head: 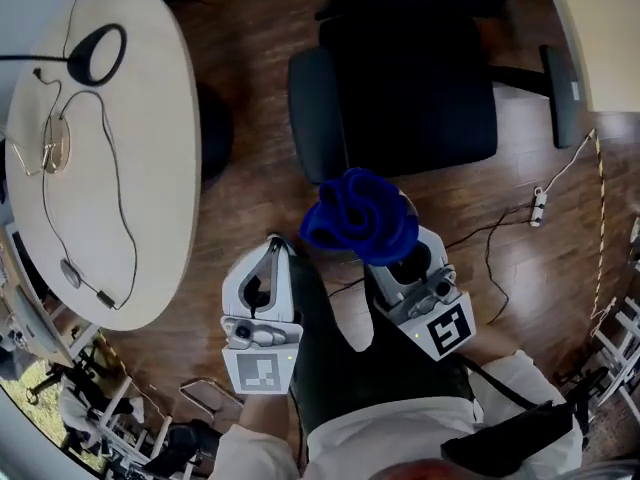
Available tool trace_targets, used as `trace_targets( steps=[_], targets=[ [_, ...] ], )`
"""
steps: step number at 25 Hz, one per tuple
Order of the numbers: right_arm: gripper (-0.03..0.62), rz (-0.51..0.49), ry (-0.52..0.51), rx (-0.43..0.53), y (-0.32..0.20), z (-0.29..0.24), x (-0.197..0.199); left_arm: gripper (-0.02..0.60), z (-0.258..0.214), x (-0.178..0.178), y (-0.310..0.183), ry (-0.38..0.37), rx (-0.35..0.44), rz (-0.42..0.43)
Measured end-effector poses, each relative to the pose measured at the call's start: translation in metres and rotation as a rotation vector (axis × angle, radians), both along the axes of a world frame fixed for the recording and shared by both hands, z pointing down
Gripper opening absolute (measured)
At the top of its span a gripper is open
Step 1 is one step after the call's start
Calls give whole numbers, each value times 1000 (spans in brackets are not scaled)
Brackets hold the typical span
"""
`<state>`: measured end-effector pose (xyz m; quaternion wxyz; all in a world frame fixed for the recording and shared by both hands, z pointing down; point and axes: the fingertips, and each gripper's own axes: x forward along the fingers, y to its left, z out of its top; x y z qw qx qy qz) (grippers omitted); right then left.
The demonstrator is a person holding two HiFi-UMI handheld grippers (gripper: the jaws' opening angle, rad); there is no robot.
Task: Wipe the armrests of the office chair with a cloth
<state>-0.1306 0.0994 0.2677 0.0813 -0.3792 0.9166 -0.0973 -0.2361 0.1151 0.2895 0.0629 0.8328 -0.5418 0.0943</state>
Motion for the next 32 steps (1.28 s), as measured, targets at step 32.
trace_targets(
  steps=[32],
  targets=[
    [74,180,345,-403,-151,277,548,2,31,490,-157,55,-64,43]
  ],
)
